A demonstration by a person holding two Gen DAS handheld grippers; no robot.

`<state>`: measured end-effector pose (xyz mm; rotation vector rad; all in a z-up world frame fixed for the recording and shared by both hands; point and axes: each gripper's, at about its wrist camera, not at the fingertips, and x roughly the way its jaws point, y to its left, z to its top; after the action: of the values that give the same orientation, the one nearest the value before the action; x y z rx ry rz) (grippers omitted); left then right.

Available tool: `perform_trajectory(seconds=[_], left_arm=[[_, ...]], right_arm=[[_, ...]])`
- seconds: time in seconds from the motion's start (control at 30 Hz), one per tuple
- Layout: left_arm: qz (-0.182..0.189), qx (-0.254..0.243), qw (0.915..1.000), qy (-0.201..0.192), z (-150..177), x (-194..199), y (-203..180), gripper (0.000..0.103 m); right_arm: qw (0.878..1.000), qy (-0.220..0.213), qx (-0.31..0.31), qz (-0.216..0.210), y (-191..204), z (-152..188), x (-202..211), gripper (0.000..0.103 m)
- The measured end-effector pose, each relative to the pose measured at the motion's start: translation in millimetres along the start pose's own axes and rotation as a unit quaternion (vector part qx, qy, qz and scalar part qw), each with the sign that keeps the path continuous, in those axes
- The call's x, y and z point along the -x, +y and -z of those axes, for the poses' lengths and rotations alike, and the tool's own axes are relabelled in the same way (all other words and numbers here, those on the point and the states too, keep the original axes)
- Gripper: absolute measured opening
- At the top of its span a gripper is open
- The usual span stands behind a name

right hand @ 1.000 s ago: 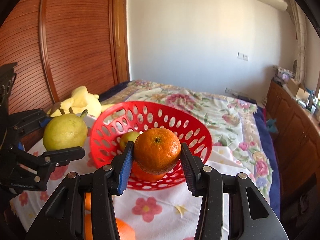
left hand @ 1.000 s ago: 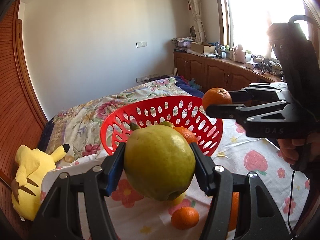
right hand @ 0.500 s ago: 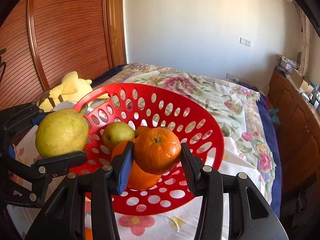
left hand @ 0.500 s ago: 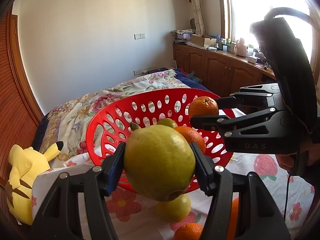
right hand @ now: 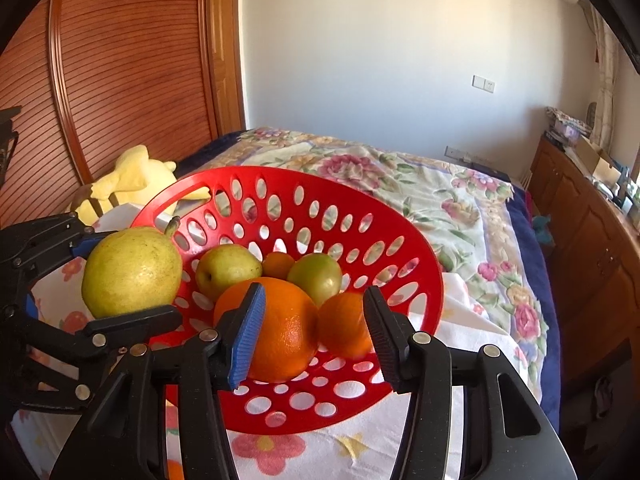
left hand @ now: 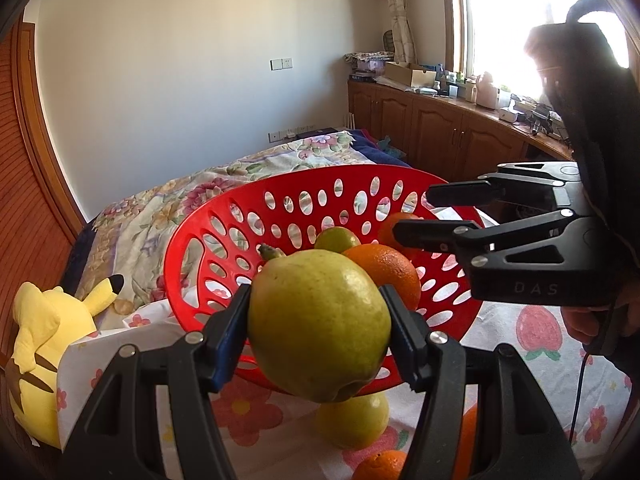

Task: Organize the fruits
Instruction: 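Carry the pear and mandarin over the red basket and open both tools, then reach the right tool to a large orange while the left tool reaches a small orange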

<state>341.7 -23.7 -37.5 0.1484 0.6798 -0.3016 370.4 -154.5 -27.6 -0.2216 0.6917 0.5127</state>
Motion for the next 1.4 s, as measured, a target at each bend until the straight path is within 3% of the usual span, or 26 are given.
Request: perform_trajectory(seconds=[0.23, 0.6, 0.93, 1.4], left_arm=[[0.006, 0.012, 0.9998, 0.014, 2, -6, 1, 0.062], [-0.001, 0.009, 0.9998, -0.018, 2, 16, -3, 0.066], [-0.002, 0.023, 0.9992, -0.033, 31, 54, -3, 0.066], [-0.005, 0.036, 0.9989, -0.028, 86, 104, -14, 0.067]], right_arm=[[1.0, -0.011, 0.0, 0.003, 0, 4, 9, 0.052], [1.0, -0.024, 0.008, 0.001, 7, 14, 23, 0.054], [0.999, -0.041, -0.004, -0.007, 25, 30, 58, 0.056], [0.999, -0.028, -0.015, -0.009, 60, 71, 95, 0.064]])
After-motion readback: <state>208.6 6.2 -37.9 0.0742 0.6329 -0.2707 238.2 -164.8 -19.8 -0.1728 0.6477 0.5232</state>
